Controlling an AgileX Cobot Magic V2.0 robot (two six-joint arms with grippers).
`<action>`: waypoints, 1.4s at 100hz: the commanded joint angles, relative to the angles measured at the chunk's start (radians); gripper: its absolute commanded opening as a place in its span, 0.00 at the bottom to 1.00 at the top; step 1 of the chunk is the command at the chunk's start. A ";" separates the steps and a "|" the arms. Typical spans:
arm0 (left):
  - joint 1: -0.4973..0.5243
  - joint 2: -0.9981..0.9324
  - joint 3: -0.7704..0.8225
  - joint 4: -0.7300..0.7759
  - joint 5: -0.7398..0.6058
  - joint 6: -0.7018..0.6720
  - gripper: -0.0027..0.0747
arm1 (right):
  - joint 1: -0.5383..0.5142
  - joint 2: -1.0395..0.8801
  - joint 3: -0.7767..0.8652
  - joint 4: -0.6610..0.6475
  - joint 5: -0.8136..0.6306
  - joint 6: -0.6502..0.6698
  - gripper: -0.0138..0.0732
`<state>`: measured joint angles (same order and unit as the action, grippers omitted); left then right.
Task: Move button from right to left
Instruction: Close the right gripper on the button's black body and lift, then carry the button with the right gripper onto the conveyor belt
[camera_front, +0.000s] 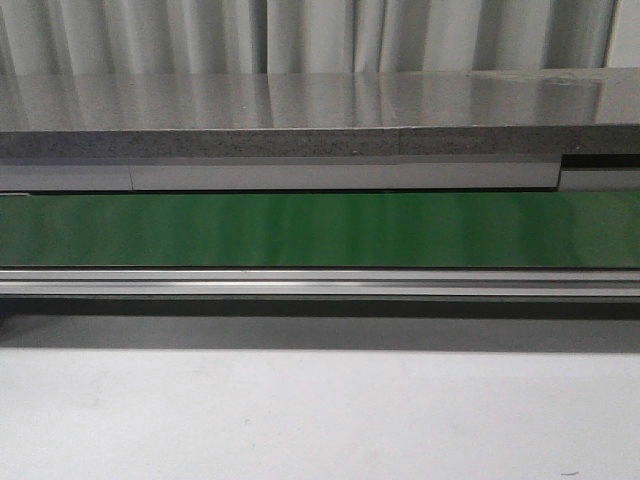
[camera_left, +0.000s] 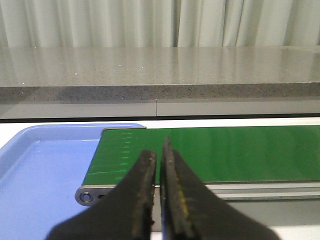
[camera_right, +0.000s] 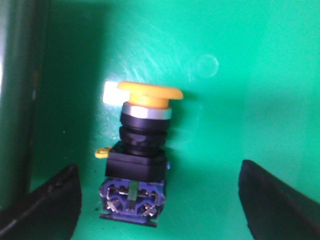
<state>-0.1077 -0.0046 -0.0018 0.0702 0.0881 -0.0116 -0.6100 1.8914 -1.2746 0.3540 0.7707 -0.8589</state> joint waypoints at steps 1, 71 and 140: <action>-0.007 -0.035 0.040 -0.010 -0.075 -0.009 0.04 | -0.001 -0.039 -0.030 0.000 -0.027 -0.014 0.85; -0.007 -0.035 0.040 -0.010 -0.075 -0.009 0.04 | 0.000 0.045 -0.030 0.000 -0.041 -0.014 0.55; -0.007 -0.035 0.040 -0.010 -0.075 -0.009 0.04 | 0.011 -0.114 -0.054 0.063 -0.005 0.049 0.37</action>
<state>-0.1077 -0.0046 -0.0018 0.0702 0.0881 -0.0116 -0.6060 1.8708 -1.2969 0.3867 0.7703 -0.8425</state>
